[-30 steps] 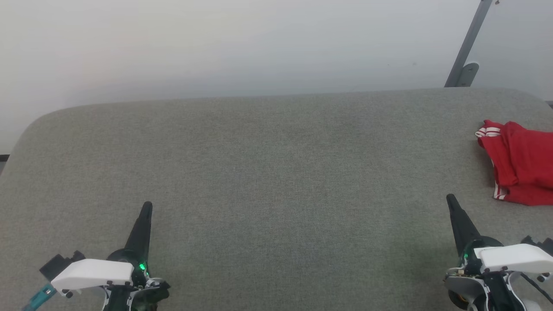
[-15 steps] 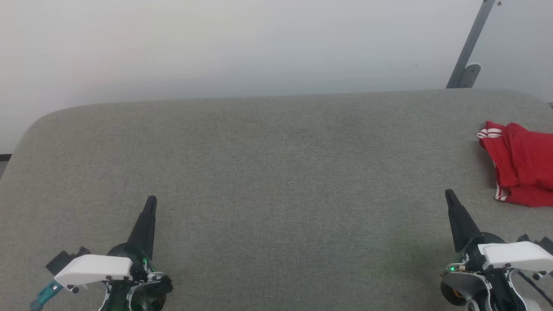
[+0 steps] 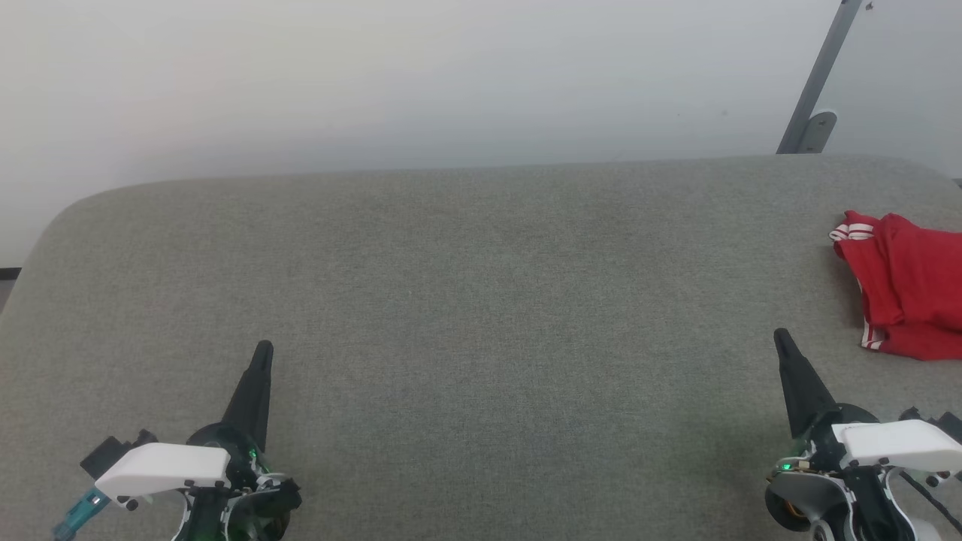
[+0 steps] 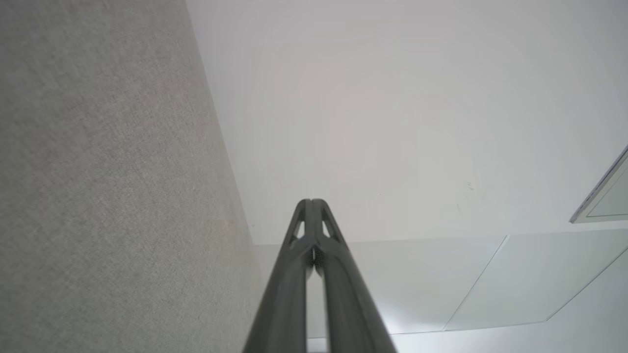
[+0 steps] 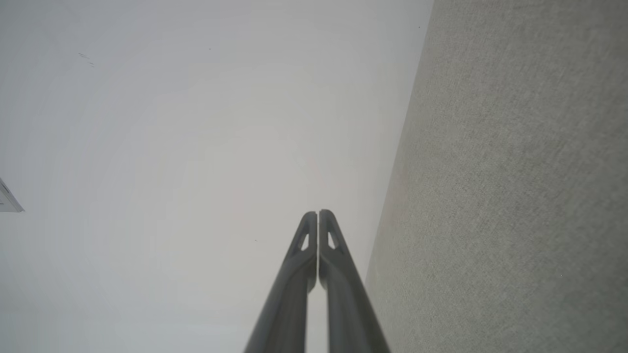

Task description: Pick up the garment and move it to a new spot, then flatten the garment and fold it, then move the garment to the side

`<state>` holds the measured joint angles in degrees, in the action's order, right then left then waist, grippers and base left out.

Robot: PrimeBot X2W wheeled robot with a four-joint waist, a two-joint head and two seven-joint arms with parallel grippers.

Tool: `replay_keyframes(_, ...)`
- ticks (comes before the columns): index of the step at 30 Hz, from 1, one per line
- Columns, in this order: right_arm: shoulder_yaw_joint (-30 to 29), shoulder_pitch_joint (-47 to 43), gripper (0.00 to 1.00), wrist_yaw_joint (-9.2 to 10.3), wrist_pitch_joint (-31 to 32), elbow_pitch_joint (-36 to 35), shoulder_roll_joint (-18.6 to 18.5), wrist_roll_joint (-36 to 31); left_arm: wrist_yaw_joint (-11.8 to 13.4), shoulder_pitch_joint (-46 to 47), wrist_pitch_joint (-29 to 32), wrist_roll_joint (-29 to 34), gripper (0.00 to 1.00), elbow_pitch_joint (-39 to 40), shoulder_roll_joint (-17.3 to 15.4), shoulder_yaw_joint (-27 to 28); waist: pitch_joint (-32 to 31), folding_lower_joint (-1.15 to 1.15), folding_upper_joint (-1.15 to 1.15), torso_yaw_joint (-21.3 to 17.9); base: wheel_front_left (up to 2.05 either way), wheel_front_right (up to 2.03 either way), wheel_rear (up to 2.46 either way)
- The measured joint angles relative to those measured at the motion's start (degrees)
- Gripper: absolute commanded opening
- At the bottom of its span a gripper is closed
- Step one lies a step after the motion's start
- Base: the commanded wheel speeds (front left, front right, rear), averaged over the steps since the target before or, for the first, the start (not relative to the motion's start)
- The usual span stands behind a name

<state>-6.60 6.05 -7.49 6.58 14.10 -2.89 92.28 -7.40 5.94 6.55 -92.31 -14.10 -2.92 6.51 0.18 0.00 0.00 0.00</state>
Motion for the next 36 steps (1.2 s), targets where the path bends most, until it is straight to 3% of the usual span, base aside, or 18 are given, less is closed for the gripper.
replay_keyframes(36,0.03,0.02,0.0,0.0,0.0,-0.01,0.0,0.0,0.0,0.0,0.0,0.0,0.0,0.0,0.01,-0.01,0.0,0.0,0.0,0.0,0.0,0.0,0.0)
